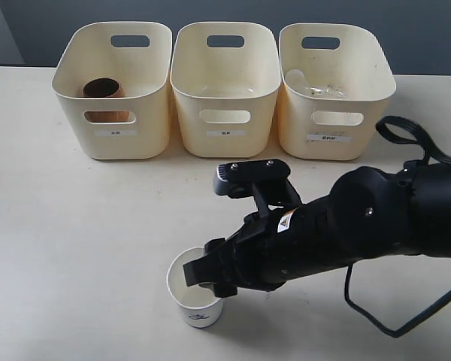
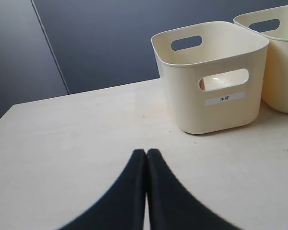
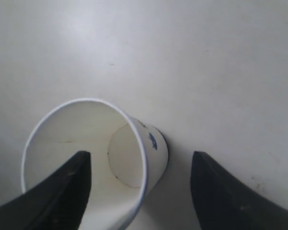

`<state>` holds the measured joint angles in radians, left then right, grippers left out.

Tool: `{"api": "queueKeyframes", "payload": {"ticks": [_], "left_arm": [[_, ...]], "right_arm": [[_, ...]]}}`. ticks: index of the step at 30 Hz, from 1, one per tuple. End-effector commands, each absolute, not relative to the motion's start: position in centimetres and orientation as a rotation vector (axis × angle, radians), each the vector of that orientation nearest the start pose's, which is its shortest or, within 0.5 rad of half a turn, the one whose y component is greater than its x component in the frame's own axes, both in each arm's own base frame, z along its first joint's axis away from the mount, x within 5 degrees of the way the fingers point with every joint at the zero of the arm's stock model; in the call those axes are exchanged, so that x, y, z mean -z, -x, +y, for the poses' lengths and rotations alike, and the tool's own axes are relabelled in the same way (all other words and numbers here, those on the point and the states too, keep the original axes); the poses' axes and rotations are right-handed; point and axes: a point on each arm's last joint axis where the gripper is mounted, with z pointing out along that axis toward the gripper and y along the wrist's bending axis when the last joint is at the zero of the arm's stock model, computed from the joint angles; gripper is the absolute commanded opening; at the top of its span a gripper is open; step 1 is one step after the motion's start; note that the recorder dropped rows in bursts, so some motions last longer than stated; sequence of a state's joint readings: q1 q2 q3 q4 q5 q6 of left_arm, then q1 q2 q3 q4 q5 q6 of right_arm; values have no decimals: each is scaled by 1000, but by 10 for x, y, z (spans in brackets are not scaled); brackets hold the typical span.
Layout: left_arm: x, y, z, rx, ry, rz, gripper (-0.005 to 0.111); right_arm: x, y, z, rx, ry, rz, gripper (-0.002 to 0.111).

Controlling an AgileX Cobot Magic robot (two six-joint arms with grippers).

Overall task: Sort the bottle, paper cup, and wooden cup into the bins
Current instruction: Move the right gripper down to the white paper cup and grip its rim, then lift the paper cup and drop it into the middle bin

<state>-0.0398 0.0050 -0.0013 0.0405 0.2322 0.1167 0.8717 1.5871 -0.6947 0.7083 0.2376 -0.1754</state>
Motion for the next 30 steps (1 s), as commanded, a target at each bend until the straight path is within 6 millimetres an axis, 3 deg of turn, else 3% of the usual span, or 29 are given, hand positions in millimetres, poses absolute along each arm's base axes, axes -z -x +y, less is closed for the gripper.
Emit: {"api": "queueKeyframes", "payload": {"ticks": [1,5,8,14,22,30], "left_arm": [[-192,-56,-2,-89,-161,1708,0],[-192,-56,-2,-89,-161,1708,0],[-192,-56,-2,-89,-161,1708,0],[-192,-56,-2,-89,-161,1708,0],[-192,-56,-2,-89,-161,1708,0],[-192,-56,-2,-89,-161,1708,0]], "right_arm": [[-159,-173,227,-662,547,2657,58],[-157,-175,227,-653,535,2644,58],[-156,-176,228,-646,527,2636,48],[-153,-178,228,-633,530,2632,0],[-157,-184,228,-616,519,2556,-1],[-200,-205,245,-658,553,2317,-1]]}}
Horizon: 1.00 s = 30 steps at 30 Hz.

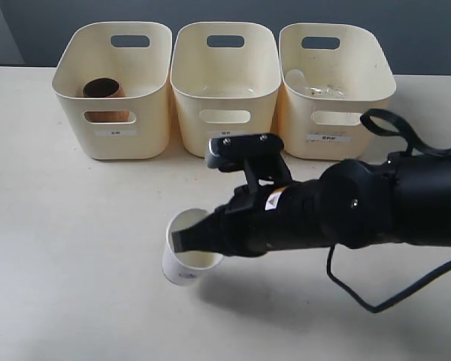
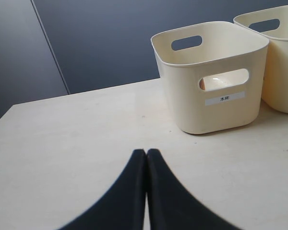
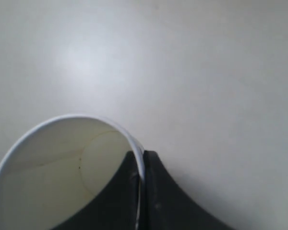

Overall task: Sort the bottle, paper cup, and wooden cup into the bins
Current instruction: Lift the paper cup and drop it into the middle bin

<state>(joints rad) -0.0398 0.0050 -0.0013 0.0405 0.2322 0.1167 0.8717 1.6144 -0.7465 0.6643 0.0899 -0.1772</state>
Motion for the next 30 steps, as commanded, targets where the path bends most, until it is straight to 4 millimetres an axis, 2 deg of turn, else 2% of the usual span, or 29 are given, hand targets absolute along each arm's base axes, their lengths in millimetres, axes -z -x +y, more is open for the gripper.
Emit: {"api": "queueKeyframes", "payload": {"ticks": [1,5,9,12,16,18,23,30], "left_arm": [[-192,-56,-2,-89,-161,1708,0],[-192,-56,-2,-89,-161,1708,0],[-192,-56,-2,-89,-161,1708,0],[-192,-56,-2,-89,-161,1708,0],[-192,-56,-2,-89,-161,1708,0],[-192,-56,-2,-89,-161,1708,0],[-192,-56,-2,-89,-161,1708,0],[-192,-56,-2,-89,-161,1708,0]], "right_arm": [[-207,-209,246,-658,553,2276,-1],[-228,-232,244,-651,505,2192,-1],[-245,-263,226,-604,388,2102,-1],[-257,-283,210,-551,263,1966,-1],[-277,-295,201,-510,164,1765,-1],[-284,-302,205,-490,186,1732,-1],[-285,-330,217,-482,184,1758,-1],[-278,-361,207,-431,140,1769,-1]]}}
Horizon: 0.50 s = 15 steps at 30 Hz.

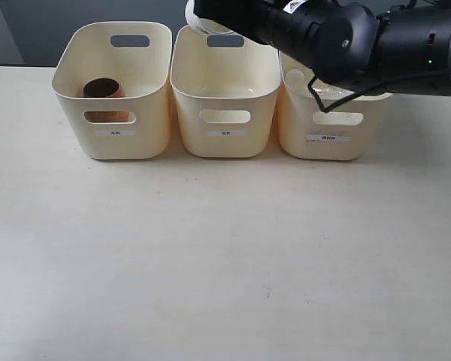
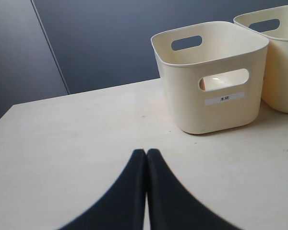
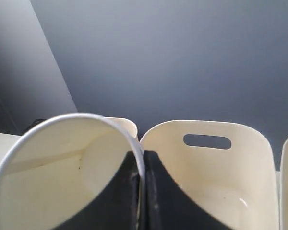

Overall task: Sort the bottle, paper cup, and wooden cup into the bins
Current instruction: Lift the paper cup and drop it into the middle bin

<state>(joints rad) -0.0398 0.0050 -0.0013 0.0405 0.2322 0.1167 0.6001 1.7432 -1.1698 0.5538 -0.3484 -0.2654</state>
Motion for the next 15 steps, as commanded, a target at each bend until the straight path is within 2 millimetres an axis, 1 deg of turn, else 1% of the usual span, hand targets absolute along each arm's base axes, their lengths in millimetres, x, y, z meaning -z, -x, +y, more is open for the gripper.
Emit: {"api": "queueKeyframes", "payload": {"ticks": [1,5,7,11,15], "left_arm": [[-192,-56,-2,-89,-161,1708,0],[-192,-56,-2,-89,-161,1708,0],[-192,-56,-2,-89,-161,1708,0],[-192,-56,-2,-89,-161,1708,0],[-192,-56,-2,-89,-161,1708,0]], "right_arm": [[-275,-366,203,-420,127,1771,-1],[-265,-382,194,-388,97,1790,-1],[-257,-385,196,-371,123,1802,-1],[-249,-392,205,-319,271,1797,-1],[-238,-398,210,-326,294,1848,-1]]}}
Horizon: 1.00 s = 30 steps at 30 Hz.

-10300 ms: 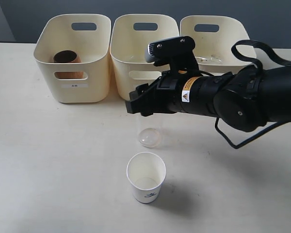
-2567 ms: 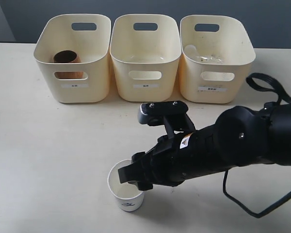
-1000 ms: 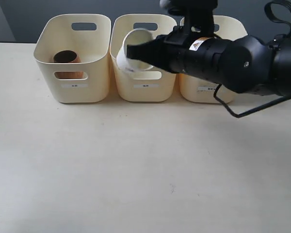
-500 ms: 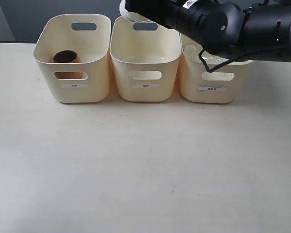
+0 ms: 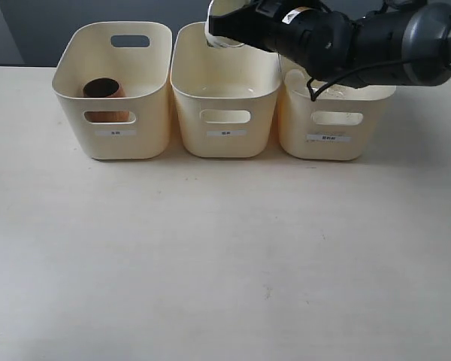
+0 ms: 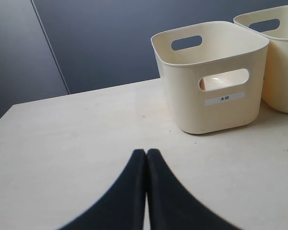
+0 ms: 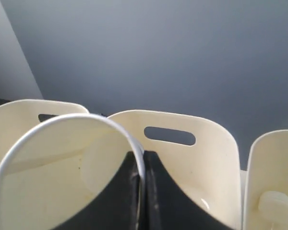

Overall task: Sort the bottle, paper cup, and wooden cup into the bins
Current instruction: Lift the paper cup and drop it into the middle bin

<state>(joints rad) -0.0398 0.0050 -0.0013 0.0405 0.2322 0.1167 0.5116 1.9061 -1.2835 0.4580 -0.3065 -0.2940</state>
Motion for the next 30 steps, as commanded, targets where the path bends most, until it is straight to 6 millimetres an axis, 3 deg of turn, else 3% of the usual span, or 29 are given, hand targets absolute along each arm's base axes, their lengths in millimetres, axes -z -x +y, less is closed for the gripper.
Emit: {"api": "queueKeyframes", "payload": {"ticks": [1,3,5,10,12,20,26,30], "left_arm": [[-192,-56,-2,-89,-161,1708,0],[-192,-56,-2,-89,-161,1708,0],[-192,-56,-2,-89,-161,1708,0],[-192,-56,-2,-89,-161,1708,0],[-192,-56,-2,-89,-161,1708,0],[-192,-56,-2,-89,-161,1708,0],[-192,-56,-2,-89,-161,1708,0],[-192,-56,-2,-89,-161,1708,0]], "right_arm": [[-237,-399,211,-327,295,1851,-1],[-237,-401,212,-329,298,1857,4],[-236,-401,212,-329,299,1859,17],[-234,-400,213,-334,305,1877,61],[-234,-400,213,-335,303,1878,70],[-234,-398,213,-370,268,1924,70],[-271,-380,209,-420,314,1931,70],[-296,-363,196,-388,363,1882,70]]}}
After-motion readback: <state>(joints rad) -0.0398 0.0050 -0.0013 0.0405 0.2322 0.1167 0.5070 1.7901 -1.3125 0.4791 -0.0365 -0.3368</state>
